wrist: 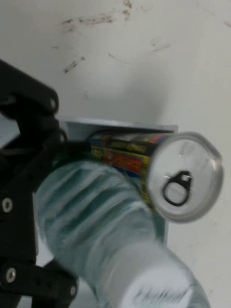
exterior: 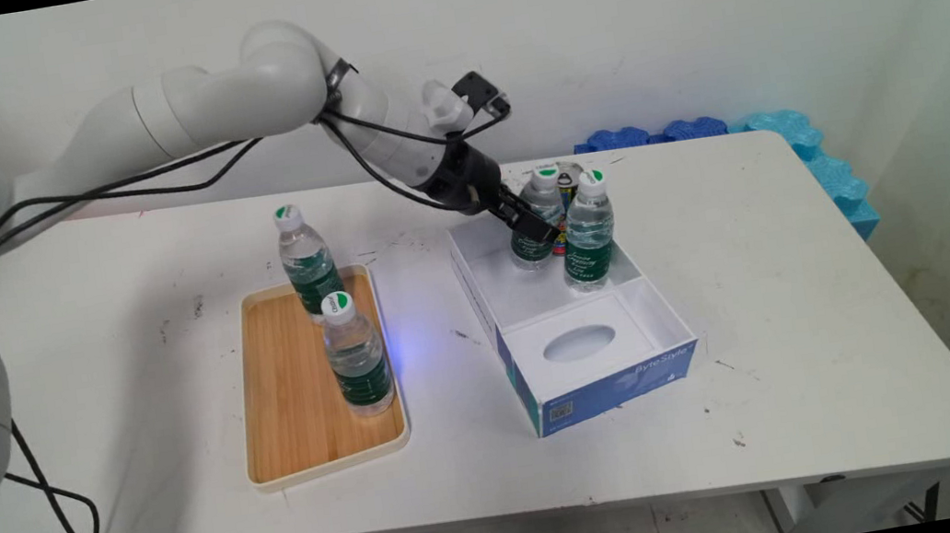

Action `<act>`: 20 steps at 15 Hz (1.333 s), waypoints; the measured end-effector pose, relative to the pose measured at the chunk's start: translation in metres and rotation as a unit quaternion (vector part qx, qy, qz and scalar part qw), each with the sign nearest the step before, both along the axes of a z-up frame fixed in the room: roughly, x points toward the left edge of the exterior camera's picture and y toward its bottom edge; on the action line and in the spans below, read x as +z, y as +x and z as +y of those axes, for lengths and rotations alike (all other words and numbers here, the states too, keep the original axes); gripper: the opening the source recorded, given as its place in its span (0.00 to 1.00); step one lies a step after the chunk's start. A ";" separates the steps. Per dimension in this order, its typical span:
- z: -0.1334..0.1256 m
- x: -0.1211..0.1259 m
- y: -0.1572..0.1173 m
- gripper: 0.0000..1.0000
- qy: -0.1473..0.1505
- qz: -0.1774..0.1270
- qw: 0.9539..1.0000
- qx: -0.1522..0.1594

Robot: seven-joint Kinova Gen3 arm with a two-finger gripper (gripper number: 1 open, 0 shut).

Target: Pick up the green bottle from the white box, then place the picked object on the tray

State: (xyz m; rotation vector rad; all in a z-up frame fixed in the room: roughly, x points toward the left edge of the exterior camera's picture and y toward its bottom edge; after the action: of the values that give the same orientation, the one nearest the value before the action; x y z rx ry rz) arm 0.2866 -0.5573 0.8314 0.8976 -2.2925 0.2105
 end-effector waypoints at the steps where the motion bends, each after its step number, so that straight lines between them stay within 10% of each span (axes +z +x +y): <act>1: -0.001 -0.001 0.000 0.00 -0.001 0.000 1.000 0.000; 12: 0.015 0.043 0.025 0.00 -0.030 0.018 0.999 0.015; 20: 0.086 0.121 0.098 0.00 -0.021 0.019 1.000 -0.003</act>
State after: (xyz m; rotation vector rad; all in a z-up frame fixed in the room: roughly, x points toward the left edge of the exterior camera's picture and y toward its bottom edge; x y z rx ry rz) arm 0.3846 -0.4712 0.9525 0.8658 -2.2477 0.2352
